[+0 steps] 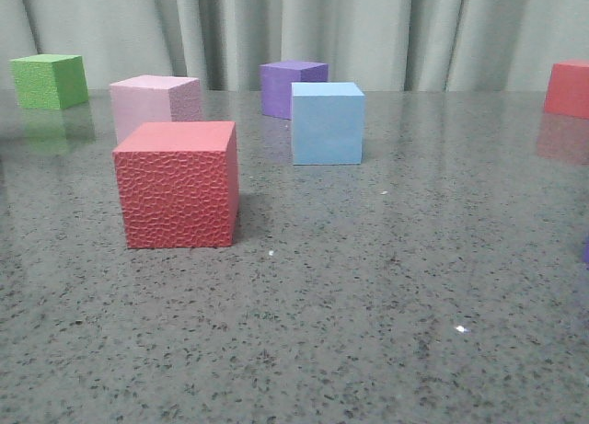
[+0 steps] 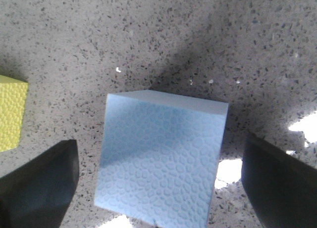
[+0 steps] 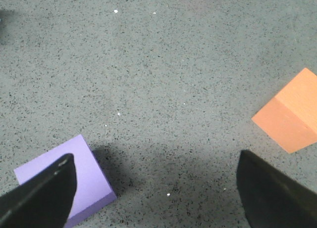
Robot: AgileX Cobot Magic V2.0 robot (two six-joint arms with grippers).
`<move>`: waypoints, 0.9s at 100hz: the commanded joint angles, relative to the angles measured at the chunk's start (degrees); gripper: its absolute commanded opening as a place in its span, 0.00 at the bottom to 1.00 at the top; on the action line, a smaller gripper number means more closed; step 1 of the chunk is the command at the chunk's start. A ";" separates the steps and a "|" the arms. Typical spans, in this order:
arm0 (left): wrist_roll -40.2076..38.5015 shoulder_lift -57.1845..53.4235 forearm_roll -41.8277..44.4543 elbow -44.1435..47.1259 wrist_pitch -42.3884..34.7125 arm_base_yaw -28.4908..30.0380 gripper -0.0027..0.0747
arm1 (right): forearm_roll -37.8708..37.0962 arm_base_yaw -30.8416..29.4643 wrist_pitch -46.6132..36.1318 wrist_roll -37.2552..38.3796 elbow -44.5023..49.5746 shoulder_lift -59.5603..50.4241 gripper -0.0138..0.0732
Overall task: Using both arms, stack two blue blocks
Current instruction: 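Lift the second light blue cube with the left gripper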
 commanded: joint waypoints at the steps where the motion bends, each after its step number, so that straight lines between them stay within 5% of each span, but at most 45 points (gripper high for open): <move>1: -0.05 -1.72 -0.39 -1.87 -2.01 0.08 0.85 | -1.69 -0.43 -3.33 -0.45 -1.39 -0.13 0.90; 60: -0.05 1.48 -1.23 -1.87 -2.01 0.08 0.83 | -1.69 -0.43 -3.33 -0.45 -1.39 -0.13 0.90; 90: -0.05 1.48 -1.15 -2.16 -1.20 0.08 0.57 | -1.69 -0.43 -3.33 -0.45 -1.39 -0.13 0.90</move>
